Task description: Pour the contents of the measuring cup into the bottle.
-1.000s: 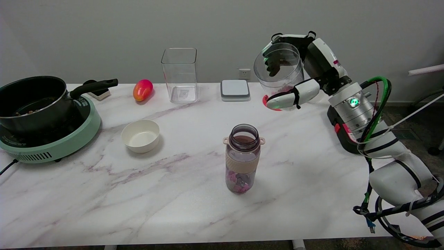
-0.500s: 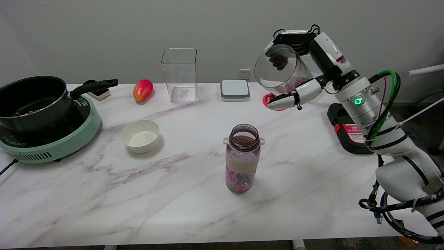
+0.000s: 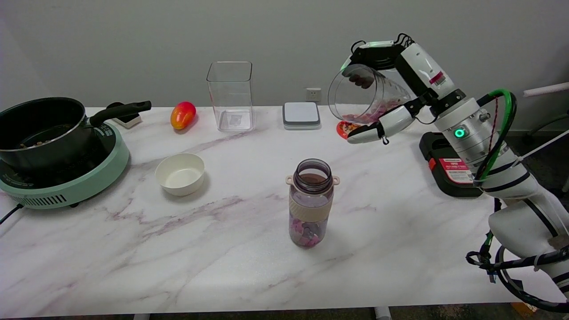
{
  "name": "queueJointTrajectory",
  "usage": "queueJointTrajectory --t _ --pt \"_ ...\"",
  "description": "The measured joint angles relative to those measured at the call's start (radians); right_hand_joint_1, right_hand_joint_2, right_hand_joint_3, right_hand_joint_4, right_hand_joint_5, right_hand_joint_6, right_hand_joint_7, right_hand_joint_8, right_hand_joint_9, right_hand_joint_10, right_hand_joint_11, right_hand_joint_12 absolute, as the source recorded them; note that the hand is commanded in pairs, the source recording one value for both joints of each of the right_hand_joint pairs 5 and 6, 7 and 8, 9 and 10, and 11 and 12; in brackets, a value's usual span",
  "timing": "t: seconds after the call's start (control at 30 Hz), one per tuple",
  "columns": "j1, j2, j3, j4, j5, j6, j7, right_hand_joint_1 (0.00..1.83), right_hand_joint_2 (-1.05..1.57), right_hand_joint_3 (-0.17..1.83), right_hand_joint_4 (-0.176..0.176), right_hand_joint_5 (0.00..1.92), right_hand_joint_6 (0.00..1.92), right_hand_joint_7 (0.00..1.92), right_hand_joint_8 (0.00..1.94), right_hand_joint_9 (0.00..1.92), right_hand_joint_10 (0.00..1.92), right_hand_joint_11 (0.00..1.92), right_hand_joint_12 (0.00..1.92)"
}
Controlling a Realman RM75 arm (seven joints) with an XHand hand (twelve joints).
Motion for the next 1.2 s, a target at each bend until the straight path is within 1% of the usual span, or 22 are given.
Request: queueJointTrajectory --t 0.8,1.2 --pt "-0.09 -0.043 0.055 0.101 -0.14 -0.007 -0.158 1.27 1.41 0.28 0.0 1.65 1.65 1.51 1.51 1.41 1.41 1.27 1.27" --pt "-0.118 -0.06 0.057 0.131 -0.222 -0.008 -0.202 1.27 1.41 0.28 0.0 1.66 1.66 1.51 1.51 1.41 1.41 1.27 1.27"
